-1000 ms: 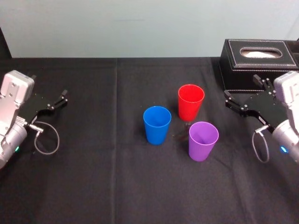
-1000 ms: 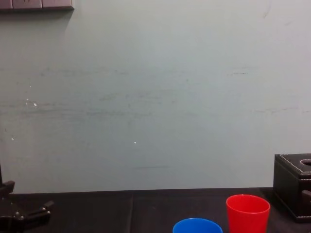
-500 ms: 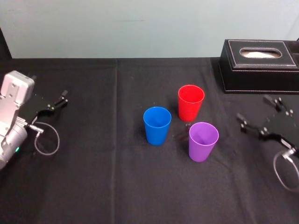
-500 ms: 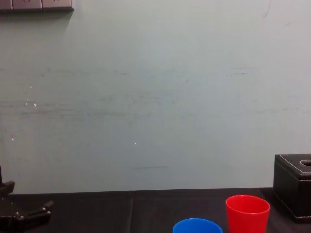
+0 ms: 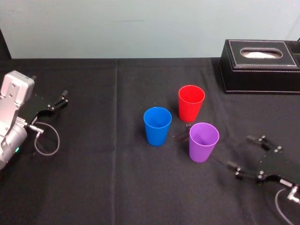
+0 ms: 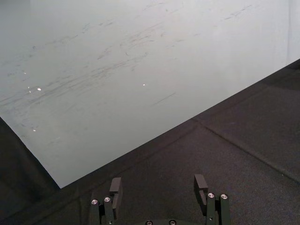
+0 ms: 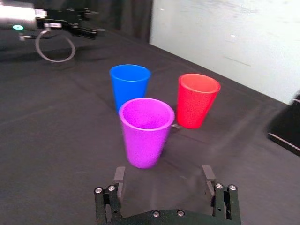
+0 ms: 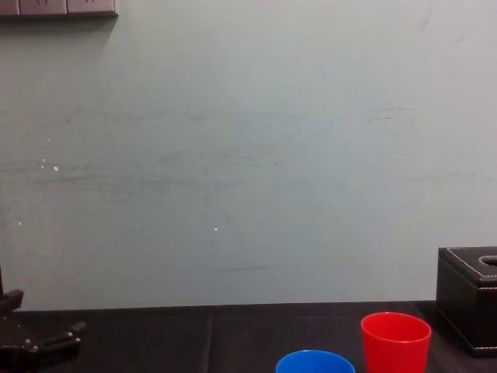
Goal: Stack the three plastic cups sequentially using one hand.
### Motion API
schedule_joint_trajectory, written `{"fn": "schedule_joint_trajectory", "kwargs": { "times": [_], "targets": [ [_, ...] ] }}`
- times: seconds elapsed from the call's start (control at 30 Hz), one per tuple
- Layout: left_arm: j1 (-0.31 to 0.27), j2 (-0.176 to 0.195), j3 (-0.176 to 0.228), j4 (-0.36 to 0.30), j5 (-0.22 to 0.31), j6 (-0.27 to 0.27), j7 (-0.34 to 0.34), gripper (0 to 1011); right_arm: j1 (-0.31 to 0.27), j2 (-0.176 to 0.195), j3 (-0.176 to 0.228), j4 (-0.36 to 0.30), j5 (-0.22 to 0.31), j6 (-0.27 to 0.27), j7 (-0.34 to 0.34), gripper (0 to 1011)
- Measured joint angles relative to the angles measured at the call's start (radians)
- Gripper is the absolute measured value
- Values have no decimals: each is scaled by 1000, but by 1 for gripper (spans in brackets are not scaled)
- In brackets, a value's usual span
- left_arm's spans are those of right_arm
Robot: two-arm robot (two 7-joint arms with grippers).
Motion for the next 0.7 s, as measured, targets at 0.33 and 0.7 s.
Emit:
{"fn": "schedule_joint_trajectory", "kwargs": {
  "times": [0.33,0.7],
  "targets": [
    [0,0,0,0,0,0,0,1005,44,-116,-41,31,-32,-14,1,1004],
    [0,0,0,0,0,0,0,1004,98,-207,-69,86,-38,18,17,1004]
  ]
}}
